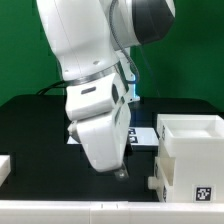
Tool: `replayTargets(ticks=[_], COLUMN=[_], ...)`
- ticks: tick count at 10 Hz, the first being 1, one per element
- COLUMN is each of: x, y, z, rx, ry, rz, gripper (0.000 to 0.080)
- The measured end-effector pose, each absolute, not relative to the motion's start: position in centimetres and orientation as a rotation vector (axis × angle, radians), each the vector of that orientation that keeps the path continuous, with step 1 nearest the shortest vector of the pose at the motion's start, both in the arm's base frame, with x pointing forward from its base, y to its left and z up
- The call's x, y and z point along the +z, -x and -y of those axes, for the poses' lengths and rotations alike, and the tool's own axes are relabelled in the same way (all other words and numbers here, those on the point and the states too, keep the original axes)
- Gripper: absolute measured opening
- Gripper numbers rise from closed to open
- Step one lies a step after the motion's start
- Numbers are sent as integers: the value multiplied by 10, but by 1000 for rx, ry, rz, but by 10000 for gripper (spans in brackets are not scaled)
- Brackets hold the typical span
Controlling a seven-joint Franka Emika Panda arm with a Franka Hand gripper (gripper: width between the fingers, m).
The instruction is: Assemble drawer
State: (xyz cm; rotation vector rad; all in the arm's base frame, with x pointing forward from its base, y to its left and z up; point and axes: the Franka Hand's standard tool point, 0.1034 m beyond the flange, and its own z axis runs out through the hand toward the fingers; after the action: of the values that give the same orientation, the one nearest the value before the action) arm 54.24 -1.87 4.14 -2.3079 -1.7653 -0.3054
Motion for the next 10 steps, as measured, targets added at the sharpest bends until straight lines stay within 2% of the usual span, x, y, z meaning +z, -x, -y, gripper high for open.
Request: replayTargets(ticks=[1,2,4,5,9,10], x=[52,70,85,90,85,86], y=[-528,-523,-506,-508,-508,-507], z=[22,26,14,7,11,7], rx=[-283,-276,-255,-270,-280,-274], ry=[2379,2471,2616,2630,2606,2699], rz=[1707,1627,1452,1451,1495,1317], gripper=[649,649,649,649,649,649])
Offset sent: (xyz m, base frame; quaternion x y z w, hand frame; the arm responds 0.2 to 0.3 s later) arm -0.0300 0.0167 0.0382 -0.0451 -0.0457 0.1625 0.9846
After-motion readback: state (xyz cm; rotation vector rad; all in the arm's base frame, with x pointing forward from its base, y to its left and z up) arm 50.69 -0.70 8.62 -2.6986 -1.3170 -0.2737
